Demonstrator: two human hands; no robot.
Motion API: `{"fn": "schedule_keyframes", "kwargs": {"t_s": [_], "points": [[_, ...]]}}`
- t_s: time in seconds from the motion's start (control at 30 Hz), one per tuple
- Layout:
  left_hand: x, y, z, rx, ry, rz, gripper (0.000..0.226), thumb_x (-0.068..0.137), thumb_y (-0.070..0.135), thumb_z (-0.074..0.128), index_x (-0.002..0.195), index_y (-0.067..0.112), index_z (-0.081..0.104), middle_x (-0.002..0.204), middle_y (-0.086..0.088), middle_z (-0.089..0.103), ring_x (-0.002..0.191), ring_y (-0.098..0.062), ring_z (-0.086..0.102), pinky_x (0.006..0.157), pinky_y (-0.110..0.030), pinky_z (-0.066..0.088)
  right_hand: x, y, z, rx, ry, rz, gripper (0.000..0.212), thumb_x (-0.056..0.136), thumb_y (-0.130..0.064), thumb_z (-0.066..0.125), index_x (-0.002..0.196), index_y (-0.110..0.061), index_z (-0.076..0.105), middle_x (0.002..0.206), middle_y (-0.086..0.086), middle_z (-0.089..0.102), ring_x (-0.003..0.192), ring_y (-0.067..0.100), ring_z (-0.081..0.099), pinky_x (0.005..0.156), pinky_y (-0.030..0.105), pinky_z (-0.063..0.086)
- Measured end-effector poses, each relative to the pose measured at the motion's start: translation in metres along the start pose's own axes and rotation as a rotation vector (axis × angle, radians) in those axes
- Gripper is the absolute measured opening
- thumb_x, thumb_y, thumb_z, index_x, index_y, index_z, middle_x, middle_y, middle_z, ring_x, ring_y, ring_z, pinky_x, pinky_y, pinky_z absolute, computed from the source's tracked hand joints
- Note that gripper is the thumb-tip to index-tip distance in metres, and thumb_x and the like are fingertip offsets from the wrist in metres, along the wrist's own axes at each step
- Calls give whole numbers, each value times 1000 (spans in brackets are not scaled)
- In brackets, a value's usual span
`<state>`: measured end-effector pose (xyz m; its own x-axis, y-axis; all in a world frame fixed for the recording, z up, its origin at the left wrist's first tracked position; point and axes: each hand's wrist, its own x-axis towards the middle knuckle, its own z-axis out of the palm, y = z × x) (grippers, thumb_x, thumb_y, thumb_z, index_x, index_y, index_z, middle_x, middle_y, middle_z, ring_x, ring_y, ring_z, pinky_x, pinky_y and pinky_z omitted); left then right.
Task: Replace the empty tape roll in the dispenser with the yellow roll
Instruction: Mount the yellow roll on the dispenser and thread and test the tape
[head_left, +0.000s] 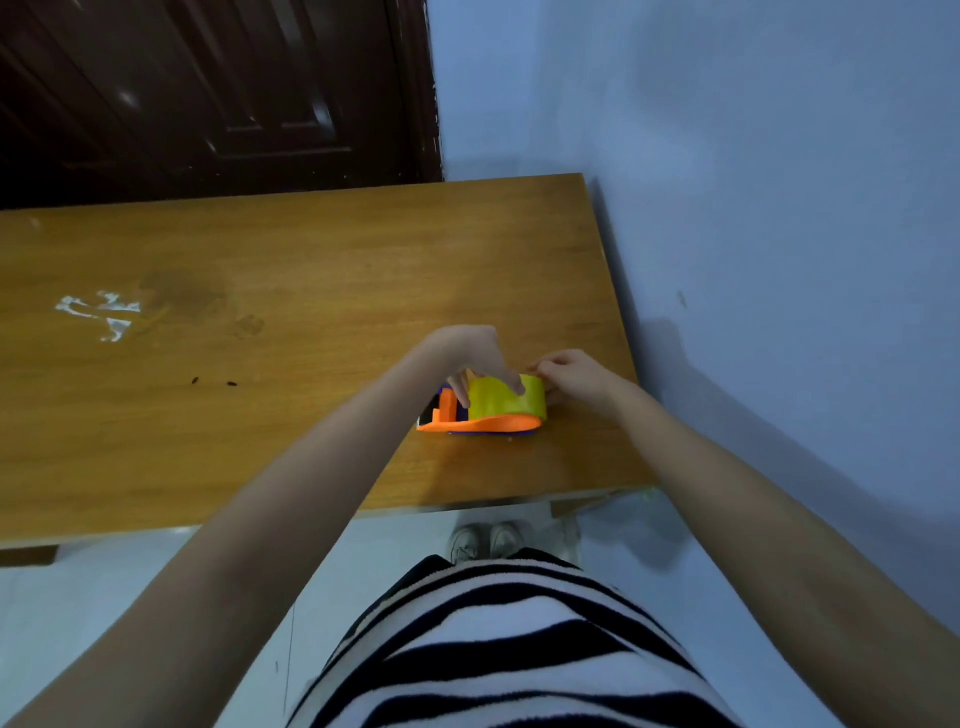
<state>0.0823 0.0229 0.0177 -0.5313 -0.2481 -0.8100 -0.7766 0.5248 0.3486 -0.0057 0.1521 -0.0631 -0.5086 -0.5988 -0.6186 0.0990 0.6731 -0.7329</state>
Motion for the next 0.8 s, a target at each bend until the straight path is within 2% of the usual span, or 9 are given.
{"fn": "schedule_keyframes", "kwargs": {"t_s": [0.07,0.17,0.27,0.33,0.4,0.5,0.63,0.73,0.8], "points": [[4,-1,-3,-26,-5,-6,79,78,34,77,139,1,38,143,-19,45,104,-36,65,69,-39,61,-6,4,-5,-27,61,-83,30,96,-15,46,121,-8,62,125,13,61,111,22,57,102,39,47],[5,-3,-7,-44,-19,7,77,78,32,77,138,2,39,143,-19,44,103,-36,65,62,-35,61,-25,1,-11,-27,61,-265,31,93,-12,54,123,-15,62,120,1,63,115,12,55,100,27,43],[7,-4,-9,-27,-39,22,76,79,33,76,138,1,41,142,-18,46,106,-36,64,72,-37,60,-37,-4,-11,-150,-60,-355,52,84,-19,70,133,-19,54,127,-8,56,119,4,50,100,23,41],[9,-4,-10,0,-27,27,76,78,36,75,138,2,42,140,-17,48,105,-34,65,79,-38,60,-37,-5,-8,-234,-111,-360,65,77,-28,77,136,-21,51,133,-7,54,125,8,49,104,28,41],[12,-4,-10,41,-1,40,77,78,39,75,138,4,43,135,-17,53,103,-31,67,84,-38,59,-34,-3,-5,-282,-126,-347,69,74,-37,78,136,-24,51,139,-4,52,128,13,47,107,34,41],[16,-6,-12,72,62,70,72,76,41,76,132,5,49,128,-13,57,106,-27,64,83,-36,58,-32,-2,-2,-268,-140,-335,62,78,-43,73,134,-28,52,141,-3,50,128,14,46,108,37,41],[18,-11,-14,42,145,109,58,72,39,80,115,6,58,109,-9,65,92,-21,68,78,-32,59,-31,-4,-1,-159,-134,-328,41,91,-36,59,130,-24,58,137,0,55,128,13,47,110,36,38],[16,-14,-13,-2,158,173,47,72,37,80,103,10,58,98,-8,67,81,-18,68,70,-28,58,-32,-7,0,-107,-112,-315,22,95,-22,53,115,-23,63,123,-3,59,118,9,48,101,25,36],[15,-17,-13,-48,172,214,43,74,36,79,101,10,58,94,-8,67,73,-15,67,62,-24,57,-30,-7,1,-111,-96,-357,16,94,-16,56,107,-23,62,109,-4,62,106,9,55,91,23,40]]}}
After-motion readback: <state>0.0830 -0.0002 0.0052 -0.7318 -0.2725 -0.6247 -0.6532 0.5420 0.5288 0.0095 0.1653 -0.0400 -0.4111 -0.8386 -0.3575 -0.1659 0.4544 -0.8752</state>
